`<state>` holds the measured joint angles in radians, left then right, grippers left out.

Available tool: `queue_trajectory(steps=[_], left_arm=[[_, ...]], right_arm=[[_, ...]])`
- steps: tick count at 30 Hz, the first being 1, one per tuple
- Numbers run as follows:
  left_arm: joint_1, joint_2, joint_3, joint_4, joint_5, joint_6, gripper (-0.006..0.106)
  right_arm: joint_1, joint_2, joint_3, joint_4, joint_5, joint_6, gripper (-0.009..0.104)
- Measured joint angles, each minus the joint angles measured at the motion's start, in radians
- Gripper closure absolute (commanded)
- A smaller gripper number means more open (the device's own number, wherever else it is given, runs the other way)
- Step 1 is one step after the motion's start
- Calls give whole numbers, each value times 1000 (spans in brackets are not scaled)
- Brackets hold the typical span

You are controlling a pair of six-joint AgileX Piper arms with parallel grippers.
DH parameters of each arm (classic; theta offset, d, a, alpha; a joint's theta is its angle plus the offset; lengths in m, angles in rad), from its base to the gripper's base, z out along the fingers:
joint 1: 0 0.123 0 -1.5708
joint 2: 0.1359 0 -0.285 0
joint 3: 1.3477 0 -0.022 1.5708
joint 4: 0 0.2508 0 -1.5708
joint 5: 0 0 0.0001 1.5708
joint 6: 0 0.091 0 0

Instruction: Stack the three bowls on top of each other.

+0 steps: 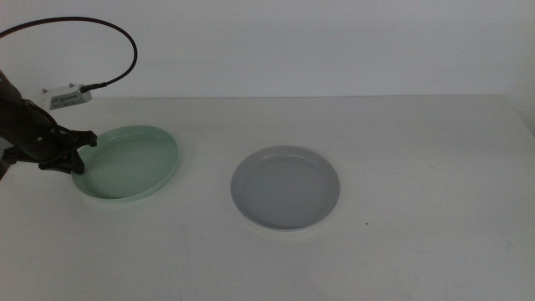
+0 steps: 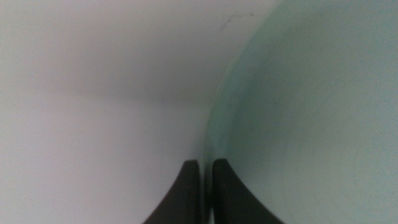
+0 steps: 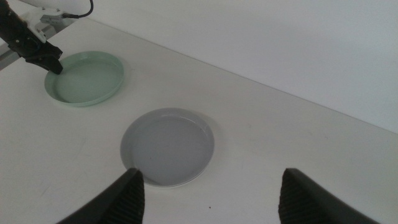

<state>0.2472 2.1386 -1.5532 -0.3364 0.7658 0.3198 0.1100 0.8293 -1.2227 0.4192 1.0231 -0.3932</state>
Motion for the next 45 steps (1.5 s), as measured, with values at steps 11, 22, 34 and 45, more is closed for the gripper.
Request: queue_trajectory(steps=[11,22,34,45], left_arm=[[-85,-224,39,-50,118,-15,100],[-512,-246,43,-56,58,-195,100],[-644,-125,44,-16,-75,-286,94],[-637,-109,44,38,-101,-292,64]], right_arm=[[0,0,0,0,0,0,40],[0,0,0,0,0,0,40],[0,0,0,0,0,0,40],[0,0,0,0,0,0,40]])
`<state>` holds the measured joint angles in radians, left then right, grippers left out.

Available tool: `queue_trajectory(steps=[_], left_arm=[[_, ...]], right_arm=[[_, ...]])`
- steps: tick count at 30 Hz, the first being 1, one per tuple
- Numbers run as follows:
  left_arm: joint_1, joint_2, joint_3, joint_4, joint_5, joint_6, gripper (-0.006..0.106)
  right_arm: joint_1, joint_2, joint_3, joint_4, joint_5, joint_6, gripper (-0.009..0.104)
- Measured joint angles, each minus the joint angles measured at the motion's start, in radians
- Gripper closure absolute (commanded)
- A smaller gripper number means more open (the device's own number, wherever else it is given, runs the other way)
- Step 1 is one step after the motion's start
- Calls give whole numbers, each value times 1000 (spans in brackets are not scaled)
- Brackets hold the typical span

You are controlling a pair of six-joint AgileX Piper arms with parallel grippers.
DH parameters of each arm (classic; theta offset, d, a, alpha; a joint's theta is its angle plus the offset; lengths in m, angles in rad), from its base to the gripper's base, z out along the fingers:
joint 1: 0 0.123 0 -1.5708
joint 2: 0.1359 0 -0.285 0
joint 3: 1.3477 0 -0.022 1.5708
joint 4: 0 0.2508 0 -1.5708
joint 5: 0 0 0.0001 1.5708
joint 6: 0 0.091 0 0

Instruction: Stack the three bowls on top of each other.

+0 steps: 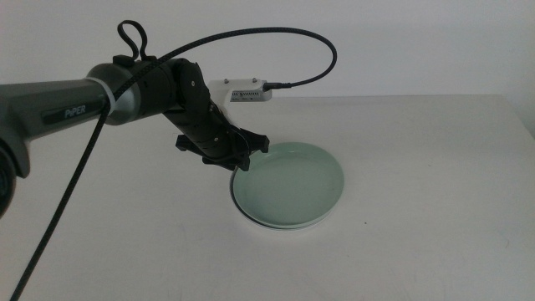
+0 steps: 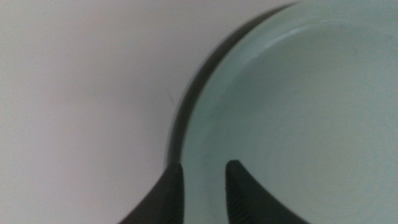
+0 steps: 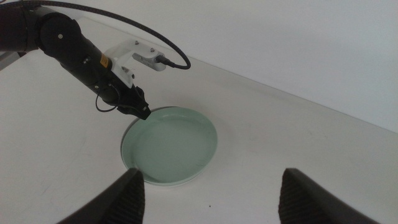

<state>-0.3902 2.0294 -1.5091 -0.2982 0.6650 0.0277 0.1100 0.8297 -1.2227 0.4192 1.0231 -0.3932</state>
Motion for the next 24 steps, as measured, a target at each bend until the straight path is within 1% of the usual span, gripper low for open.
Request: queue_trajectory(steps=[3,7,8,9,10,17,24], left_arm=[[0,-2,0,0,7,0,44],[0,-21,0,4,40,1,8],[0,-33,1,5,52,7,1],[0,-46,1,6,61,14,-3],[0,-65,1,8,74,23,-5],[0,-294,2,9,186,83,-5],[0,-519,2,48,217,89,-5]], right_arm=[[0,0,0,0,0,0,40],[0,0,0,0,0,0,40],[0,0,0,0,0,0,40],[0,0,0,0,0,0,40],[0,0,0,0,0,0,40],[0,0,0,0,0,0,40],[0,0,0,0,0,0,40]])
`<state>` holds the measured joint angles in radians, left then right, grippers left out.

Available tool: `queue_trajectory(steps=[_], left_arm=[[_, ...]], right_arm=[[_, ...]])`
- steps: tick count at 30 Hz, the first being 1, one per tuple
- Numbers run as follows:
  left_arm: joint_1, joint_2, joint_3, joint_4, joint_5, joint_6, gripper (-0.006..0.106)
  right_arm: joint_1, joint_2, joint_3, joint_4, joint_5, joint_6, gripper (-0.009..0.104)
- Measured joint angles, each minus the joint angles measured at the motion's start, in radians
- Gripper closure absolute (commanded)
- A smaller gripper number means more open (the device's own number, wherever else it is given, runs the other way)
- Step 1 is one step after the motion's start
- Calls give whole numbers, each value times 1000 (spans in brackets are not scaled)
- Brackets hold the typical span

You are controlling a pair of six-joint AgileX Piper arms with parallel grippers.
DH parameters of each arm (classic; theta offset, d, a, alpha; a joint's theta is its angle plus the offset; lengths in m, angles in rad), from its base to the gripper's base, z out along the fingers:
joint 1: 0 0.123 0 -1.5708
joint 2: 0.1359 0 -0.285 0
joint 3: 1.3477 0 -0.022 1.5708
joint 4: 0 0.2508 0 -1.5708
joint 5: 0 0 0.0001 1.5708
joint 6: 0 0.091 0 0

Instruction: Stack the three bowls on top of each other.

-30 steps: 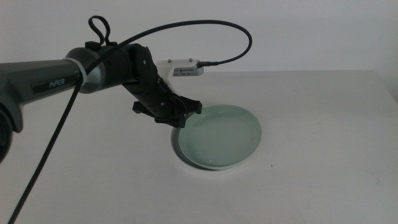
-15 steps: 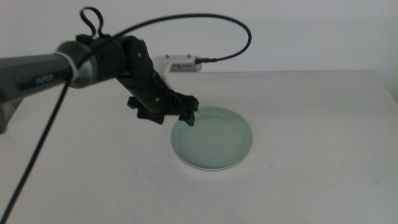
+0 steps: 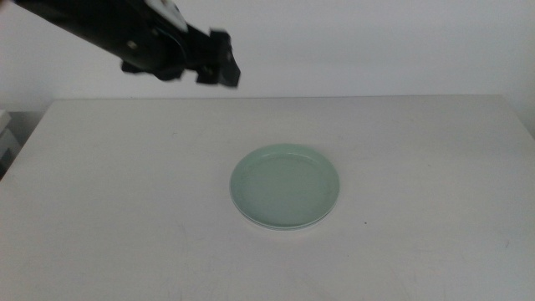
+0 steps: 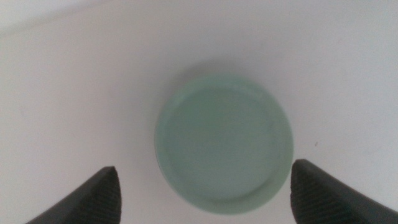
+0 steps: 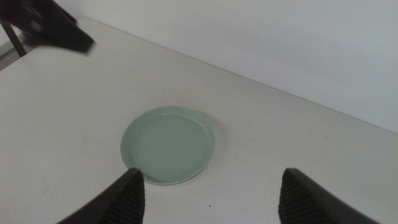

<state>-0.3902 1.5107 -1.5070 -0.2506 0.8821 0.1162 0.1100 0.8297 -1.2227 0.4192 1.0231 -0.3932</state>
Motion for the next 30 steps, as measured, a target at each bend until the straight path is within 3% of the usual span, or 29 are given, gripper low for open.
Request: queue_trajectory(steps=[4,15,22,25,30], left_arm=[[0,-71,0,27,-38,0,-5],[0,-165,0,220,-32,-63,-5],[0,-232,0,391,84,-215,-5],[0,-272,0,458,141,-249,-5],[10,-374,46,528,183,-287,-5]], right_arm=[[0,0,0,0,0,0,40],[0,0,0,0,0,0,40],[0,0,0,-1,-10,34,40],[0,2,0,-25,-25,78,40],[0,27,0,-126,-28,168,40]])
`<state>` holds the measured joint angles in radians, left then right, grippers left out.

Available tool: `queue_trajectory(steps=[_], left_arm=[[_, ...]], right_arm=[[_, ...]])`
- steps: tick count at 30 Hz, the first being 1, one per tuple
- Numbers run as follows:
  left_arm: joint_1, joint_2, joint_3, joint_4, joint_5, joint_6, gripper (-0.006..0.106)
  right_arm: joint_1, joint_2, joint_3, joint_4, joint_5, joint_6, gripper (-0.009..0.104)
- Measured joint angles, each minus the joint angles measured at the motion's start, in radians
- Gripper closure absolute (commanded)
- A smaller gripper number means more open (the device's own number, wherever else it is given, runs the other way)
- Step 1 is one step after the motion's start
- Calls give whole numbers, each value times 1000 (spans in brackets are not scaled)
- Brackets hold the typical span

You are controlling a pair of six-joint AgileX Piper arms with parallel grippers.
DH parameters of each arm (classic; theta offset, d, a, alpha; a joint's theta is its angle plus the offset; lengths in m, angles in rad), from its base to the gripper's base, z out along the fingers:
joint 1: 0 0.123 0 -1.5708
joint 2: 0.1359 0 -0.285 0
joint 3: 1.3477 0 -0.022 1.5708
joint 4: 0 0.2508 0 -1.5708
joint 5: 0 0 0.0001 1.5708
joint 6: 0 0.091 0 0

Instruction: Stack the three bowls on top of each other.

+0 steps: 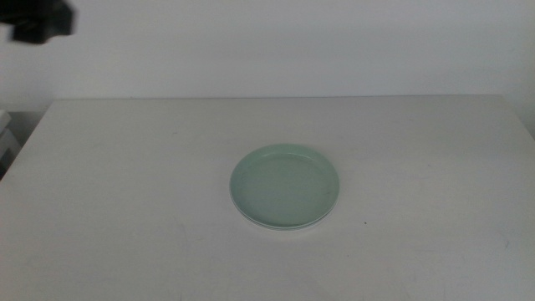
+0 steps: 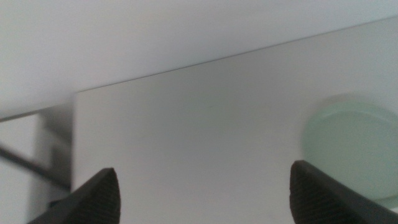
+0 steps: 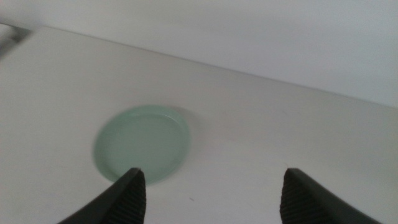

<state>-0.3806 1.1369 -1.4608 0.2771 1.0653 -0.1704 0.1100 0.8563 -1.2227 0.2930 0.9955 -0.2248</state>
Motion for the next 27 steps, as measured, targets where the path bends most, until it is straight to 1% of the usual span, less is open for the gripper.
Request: queue_trajectory(steps=[3,7,11,14,17,21,25,27], left_arm=[[52,-79,108,40,0,-16,-5],[143,-190,304,26,-41,-23,-5],[194,-330,509,-34,-169,-24,-5],[199,-440,645,-69,-265,-26,-5],[199,-531,760,-94,-343,-26,-5],[199,-630,894,-109,-440,-26,-5],[199,-686,969,-112,-541,-26,-5],[199,-702,991,-112,-566,-26,-5]], right_arm=[[0,11,9,-49,-5,24,40],[0,5,57,-74,-33,41,40],[0,-48,185,-48,-154,47,40],[0,-111,287,-35,-226,48,40],[0,-177,401,-30,-267,34,40],[0,-255,548,-23,-327,-2,40],[0,-331,665,-23,-436,-11,40],[0,-353,699,-23,-466,-11,40]])
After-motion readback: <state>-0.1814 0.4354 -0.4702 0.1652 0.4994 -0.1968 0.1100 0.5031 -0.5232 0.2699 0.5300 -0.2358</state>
